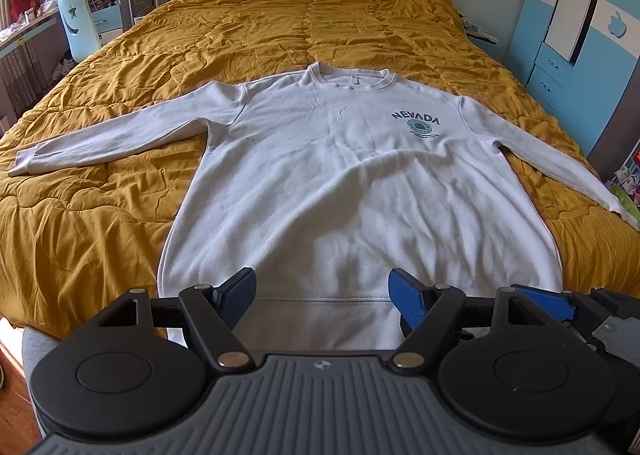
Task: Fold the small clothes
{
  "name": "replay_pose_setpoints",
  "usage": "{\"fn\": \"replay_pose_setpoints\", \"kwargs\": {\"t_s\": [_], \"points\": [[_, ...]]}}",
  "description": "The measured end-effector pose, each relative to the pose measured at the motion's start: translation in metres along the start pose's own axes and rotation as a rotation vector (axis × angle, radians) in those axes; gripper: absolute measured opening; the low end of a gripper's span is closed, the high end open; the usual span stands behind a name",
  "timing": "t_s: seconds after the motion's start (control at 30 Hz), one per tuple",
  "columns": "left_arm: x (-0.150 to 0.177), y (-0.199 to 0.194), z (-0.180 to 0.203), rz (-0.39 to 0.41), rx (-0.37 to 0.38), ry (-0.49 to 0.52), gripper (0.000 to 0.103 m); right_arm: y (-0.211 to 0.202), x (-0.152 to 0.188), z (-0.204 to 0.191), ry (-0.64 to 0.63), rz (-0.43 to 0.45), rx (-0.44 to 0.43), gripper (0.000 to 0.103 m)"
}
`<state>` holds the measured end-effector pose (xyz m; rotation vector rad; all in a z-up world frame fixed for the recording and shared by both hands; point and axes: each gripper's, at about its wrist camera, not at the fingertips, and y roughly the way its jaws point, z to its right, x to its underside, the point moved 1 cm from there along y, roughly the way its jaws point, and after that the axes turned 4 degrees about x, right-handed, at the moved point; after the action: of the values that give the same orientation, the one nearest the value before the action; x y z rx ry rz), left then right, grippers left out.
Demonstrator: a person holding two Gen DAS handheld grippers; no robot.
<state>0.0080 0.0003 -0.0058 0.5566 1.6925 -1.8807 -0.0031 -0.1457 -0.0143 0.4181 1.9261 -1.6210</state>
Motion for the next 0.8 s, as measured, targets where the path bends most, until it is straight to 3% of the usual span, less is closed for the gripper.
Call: {"fn": "replay_pose_setpoints", "kwargs": {"t_s": [0.8], "points": [[0.0019,0.0026,-0.0008,-0.012,-0.004,0.001,0.089,0.0019,0.0001,-0.0019,-0.011,-0.004,0.002,0.081]]}}
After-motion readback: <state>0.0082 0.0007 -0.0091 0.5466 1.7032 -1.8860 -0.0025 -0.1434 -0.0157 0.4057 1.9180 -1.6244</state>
